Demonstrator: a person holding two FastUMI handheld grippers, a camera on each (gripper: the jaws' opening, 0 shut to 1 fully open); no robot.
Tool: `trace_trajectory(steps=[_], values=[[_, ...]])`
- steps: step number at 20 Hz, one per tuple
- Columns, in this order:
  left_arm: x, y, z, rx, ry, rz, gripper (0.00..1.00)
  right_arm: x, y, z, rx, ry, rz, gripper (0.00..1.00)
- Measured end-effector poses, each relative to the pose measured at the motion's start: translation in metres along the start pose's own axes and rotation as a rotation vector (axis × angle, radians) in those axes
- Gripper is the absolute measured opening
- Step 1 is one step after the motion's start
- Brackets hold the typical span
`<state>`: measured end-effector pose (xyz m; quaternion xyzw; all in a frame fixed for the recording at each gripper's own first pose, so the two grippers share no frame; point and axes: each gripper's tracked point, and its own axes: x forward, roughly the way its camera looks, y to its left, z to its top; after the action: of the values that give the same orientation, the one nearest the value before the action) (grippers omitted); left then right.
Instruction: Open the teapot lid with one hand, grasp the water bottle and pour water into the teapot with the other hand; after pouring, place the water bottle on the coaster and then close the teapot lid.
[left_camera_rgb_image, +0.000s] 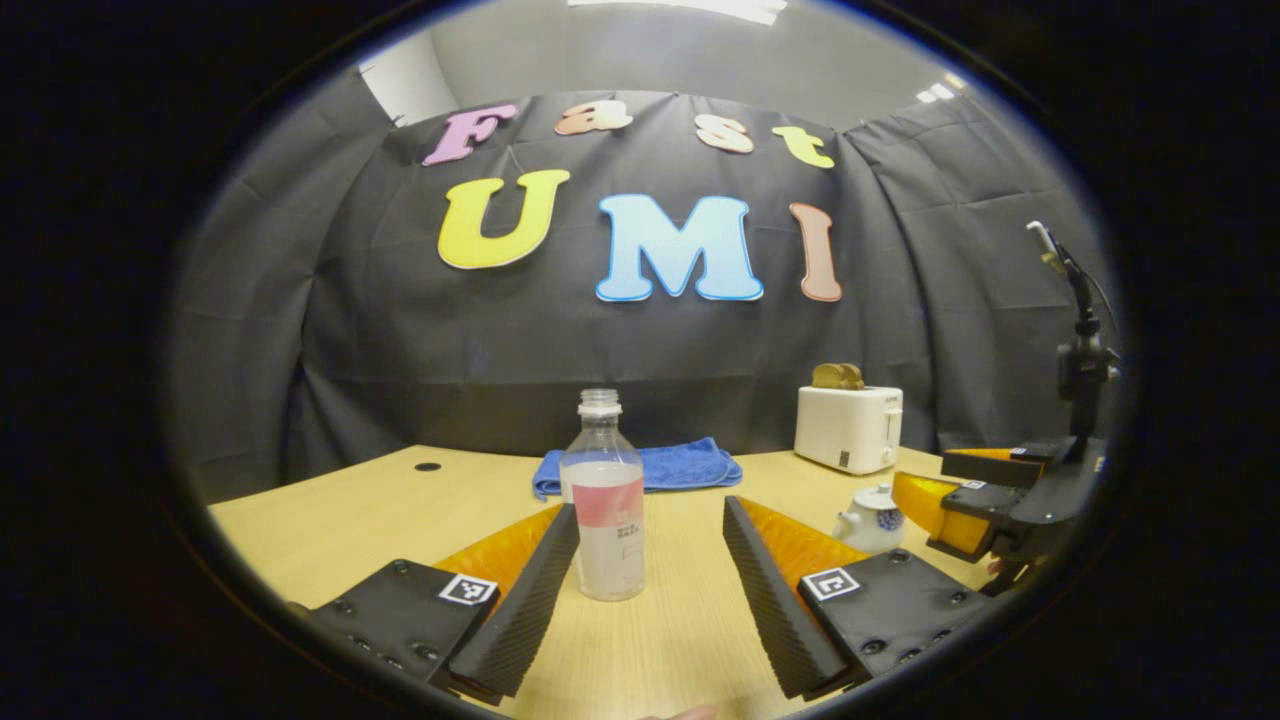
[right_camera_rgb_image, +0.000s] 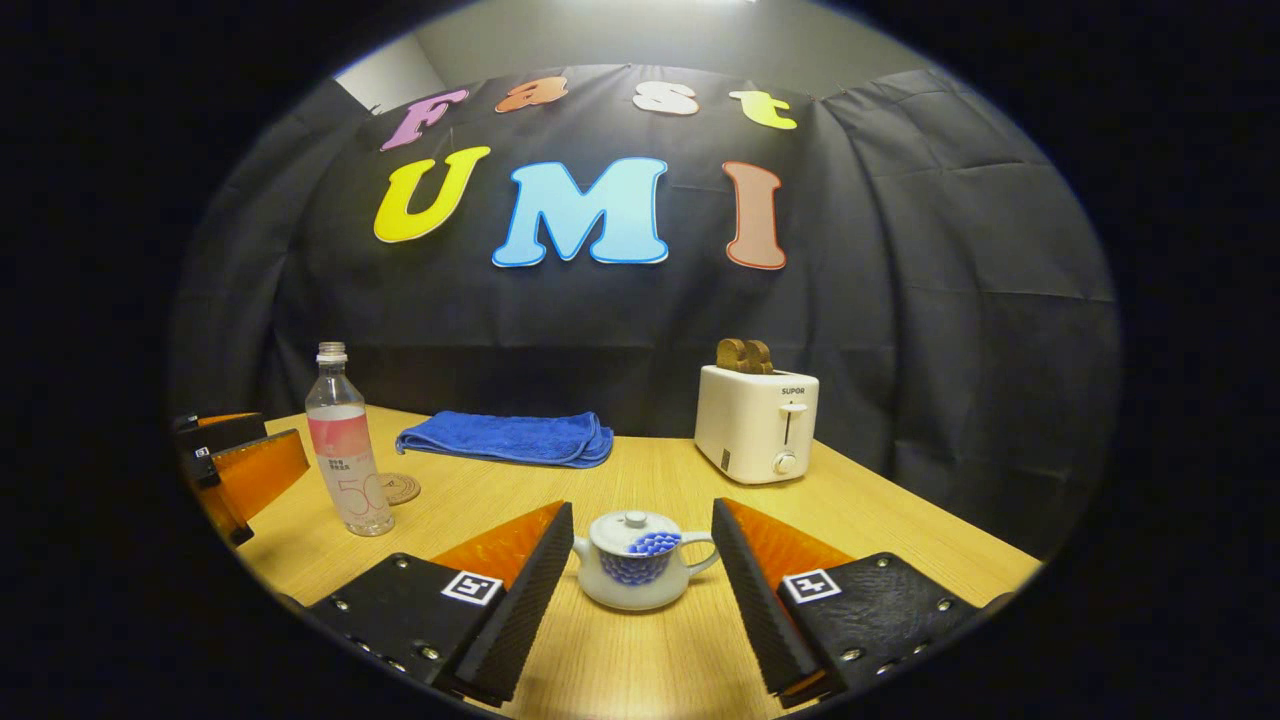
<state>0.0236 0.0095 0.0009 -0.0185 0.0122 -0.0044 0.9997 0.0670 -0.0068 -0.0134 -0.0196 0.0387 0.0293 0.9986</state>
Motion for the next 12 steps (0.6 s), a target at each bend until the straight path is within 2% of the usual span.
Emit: trace_trajectory(steps=[1, 3, 4, 5, 8, 9, 12], values=[[-0.001, 0.002, 0.001, -0.002, 0.001, 0.003, 1.00, 0.006, -0.003, 0.001, 0.010, 0.002, -0.003, 0.82], [0.001, 0.006, 0.001, -0.005, 0.005, 0.010, 1.00, 0.018, -0.006, 0.003, 0.023, 0.012, -0.006, 0.80], [0.000, 0.008, 0.000, -0.008, 0.007, 0.011, 1.00, 0.028, -0.009, -0.001, 0.030, 0.023, -0.010, 0.74], [0.000, 0.009, 0.000, -0.010, 0.007, 0.012, 1.00, 0.035, -0.008, -0.008, 0.030, 0.051, -0.007, 0.62], [0.001, 0.011, 0.000, -0.011, 0.004, 0.016, 1.00, 0.048, -0.005, -0.016, 0.028, 0.078, 0.009, 0.61], [0.001, 0.012, 0.001, -0.006, 0.003, 0.017, 1.00, 0.051, -0.006, -0.016, 0.018, 0.073, 0.002, 0.54], [0.004, 0.012, -0.004, -0.003, 0.013, 0.017, 1.00, 0.054, -0.002, -0.016, -0.007, 0.074, 0.007, 0.54]])
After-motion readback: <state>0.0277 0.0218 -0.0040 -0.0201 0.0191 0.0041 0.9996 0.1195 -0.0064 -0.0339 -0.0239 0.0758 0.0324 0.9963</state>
